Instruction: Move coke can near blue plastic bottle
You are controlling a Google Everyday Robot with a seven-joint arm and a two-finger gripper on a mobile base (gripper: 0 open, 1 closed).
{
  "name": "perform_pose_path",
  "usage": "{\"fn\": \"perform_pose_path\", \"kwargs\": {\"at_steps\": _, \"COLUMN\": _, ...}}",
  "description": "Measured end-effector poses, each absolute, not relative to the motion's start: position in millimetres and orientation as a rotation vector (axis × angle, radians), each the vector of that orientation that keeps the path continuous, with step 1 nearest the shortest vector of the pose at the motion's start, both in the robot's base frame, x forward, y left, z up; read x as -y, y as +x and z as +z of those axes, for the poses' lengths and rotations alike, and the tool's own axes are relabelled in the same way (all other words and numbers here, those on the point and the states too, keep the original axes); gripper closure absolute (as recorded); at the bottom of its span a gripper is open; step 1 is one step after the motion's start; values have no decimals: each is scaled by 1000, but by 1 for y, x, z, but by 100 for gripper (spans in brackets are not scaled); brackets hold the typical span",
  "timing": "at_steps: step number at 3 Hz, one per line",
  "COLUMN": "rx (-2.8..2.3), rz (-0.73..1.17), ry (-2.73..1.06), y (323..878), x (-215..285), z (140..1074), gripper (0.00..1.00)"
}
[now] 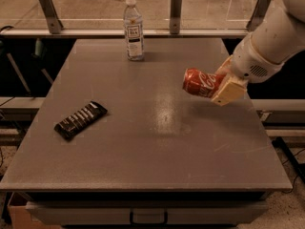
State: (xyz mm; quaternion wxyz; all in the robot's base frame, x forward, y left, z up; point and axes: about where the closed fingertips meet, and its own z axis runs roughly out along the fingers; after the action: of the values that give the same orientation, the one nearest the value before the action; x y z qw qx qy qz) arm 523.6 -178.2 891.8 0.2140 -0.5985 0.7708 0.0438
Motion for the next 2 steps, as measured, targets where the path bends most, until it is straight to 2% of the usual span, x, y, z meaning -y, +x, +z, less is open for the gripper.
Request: {"fn": "perform_pose_path", "kwargs": {"at_steps": 2, "rx": -2036, "rz": 116, "ry": -1666, "y": 628, "x": 155, "z": 876, "gripper": 100}}
